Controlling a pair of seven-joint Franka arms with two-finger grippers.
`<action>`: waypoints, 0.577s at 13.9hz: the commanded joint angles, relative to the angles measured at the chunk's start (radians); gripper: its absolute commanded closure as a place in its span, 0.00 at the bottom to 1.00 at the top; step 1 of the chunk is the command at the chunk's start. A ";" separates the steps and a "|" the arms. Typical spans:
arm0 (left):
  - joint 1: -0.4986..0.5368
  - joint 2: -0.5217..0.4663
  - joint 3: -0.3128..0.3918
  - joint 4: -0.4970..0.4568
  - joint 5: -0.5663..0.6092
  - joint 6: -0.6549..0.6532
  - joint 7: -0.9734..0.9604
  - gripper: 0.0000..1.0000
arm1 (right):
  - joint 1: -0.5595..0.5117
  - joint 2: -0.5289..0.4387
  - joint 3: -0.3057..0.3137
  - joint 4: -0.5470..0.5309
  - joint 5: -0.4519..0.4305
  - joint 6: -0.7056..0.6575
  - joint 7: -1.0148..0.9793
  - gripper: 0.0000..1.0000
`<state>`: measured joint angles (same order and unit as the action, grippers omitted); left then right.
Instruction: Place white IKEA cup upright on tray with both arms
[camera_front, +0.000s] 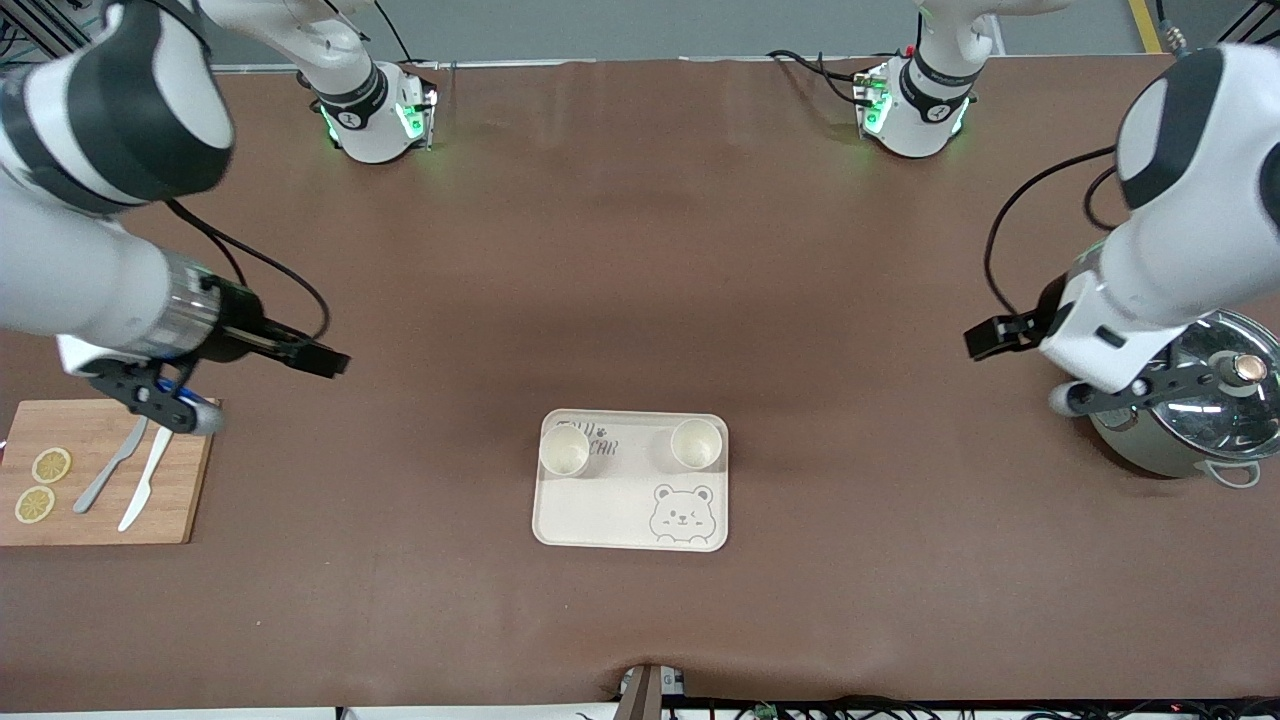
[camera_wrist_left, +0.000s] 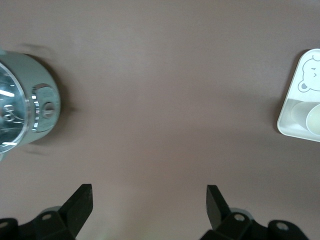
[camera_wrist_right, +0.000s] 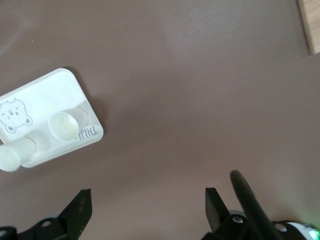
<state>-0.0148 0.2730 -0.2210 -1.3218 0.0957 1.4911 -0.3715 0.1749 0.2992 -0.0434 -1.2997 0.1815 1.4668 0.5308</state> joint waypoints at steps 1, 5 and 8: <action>0.018 -0.058 -0.006 -0.023 0.013 -0.032 0.016 0.00 | -0.069 -0.158 0.017 -0.159 -0.027 0.013 -0.168 0.00; 0.047 -0.101 -0.006 -0.027 0.006 -0.086 0.025 0.00 | -0.095 -0.264 0.016 -0.214 -0.103 0.007 -0.366 0.00; 0.058 -0.135 -0.011 -0.031 -0.014 -0.097 0.026 0.00 | -0.156 -0.294 0.019 -0.214 -0.105 -0.025 -0.420 0.00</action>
<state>0.0271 0.1819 -0.2213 -1.3253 0.0945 1.4028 -0.3666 0.0721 0.0484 -0.0443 -1.4752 0.0866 1.4430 0.1626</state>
